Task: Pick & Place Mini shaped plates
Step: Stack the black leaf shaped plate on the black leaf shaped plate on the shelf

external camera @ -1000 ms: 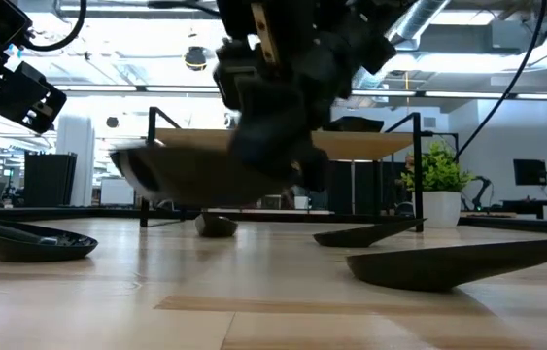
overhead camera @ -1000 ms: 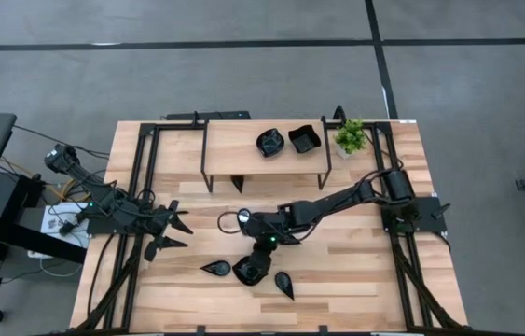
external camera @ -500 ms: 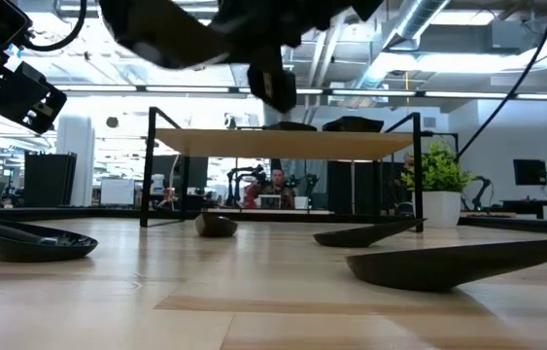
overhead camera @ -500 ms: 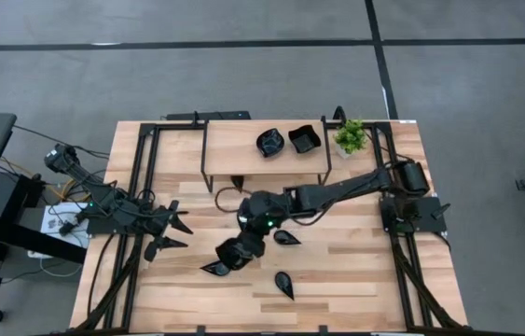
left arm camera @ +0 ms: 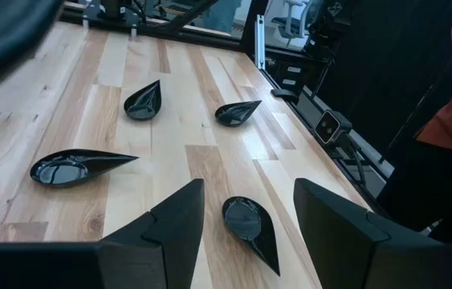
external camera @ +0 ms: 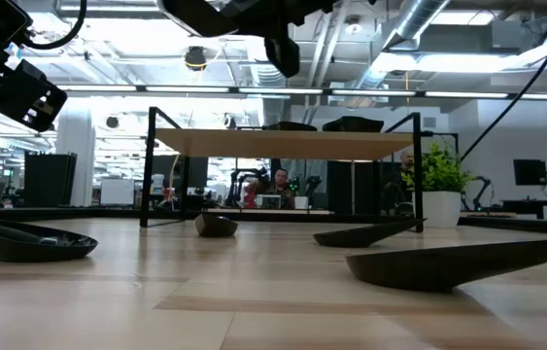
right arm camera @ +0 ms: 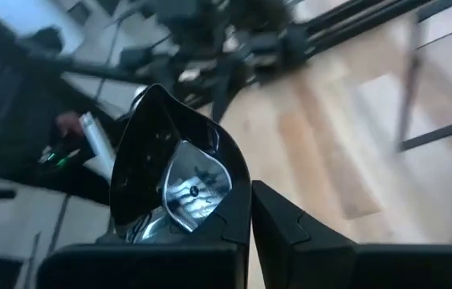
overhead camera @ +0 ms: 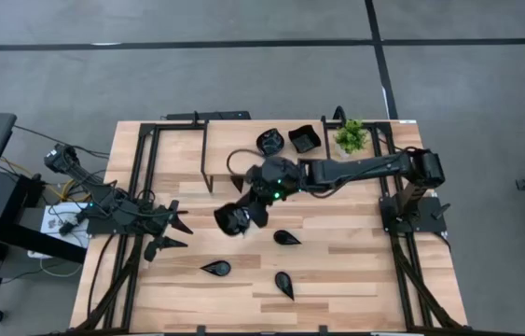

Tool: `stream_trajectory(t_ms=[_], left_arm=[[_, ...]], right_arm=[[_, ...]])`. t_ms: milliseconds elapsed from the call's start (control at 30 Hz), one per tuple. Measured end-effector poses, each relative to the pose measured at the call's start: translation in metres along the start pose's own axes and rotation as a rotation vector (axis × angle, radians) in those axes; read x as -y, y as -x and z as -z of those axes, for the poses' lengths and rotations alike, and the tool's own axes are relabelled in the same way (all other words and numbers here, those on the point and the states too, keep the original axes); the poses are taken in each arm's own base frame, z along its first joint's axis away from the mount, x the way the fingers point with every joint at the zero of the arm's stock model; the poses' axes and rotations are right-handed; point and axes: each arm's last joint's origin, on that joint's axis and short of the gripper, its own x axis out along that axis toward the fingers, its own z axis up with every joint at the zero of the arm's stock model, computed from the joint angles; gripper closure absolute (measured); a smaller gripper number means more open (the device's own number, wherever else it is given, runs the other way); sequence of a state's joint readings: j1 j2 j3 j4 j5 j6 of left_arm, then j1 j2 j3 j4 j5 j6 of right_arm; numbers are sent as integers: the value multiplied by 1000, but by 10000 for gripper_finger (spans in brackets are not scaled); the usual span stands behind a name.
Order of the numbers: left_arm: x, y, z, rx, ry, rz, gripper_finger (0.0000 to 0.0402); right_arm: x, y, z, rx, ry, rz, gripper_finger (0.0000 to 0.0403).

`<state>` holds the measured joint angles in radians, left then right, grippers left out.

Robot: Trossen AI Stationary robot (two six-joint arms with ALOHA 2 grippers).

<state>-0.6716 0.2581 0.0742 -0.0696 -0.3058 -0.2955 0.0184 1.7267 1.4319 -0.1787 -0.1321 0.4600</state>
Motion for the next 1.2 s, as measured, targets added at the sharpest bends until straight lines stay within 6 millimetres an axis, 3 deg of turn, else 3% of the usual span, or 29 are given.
stream_trajectory(t_ms=[600, 900, 1200], left_arm=[[0, 0, -1, 11, 4, 3, 206], [0, 0, -2, 17, 5, 5, 206], [1, 0, -2, 24, 8, 7, 206]], right_arm=[[55, 72, -42, 143, 60, 392, 397], [91, 89, -56, 204, -90, 464, 397], [119, 102, -60, 198, -358, 387, 397]])
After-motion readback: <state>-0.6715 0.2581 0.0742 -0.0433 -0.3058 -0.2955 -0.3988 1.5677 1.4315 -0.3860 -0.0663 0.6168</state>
